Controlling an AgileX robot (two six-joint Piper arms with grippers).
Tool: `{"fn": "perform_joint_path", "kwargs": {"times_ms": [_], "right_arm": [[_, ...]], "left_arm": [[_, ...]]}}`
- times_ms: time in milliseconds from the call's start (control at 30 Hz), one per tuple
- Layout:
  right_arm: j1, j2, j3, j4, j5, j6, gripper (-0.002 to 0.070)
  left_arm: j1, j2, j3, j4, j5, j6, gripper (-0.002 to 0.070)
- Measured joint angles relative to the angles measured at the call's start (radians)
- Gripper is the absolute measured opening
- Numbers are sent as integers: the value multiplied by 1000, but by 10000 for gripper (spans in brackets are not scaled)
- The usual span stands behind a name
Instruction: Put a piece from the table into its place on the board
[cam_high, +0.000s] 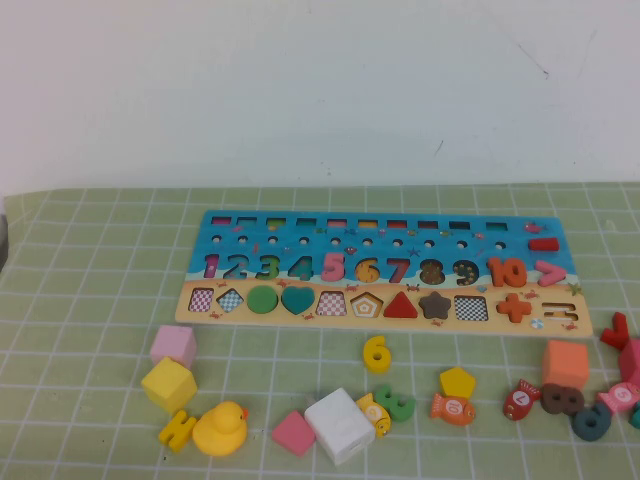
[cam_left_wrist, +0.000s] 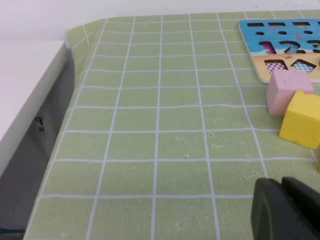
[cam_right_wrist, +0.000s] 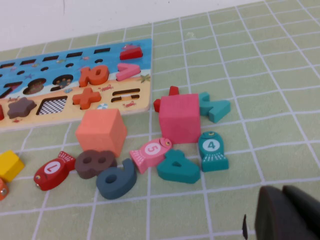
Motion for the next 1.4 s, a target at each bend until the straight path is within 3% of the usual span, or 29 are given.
{"fn": "perform_joint_path", "kwargs": {"times_ms": [1400], "right_arm": [[0,0,0,0,0,0,-3]], "left_arm": [[0,0,0,33,0,0,-2]]}}
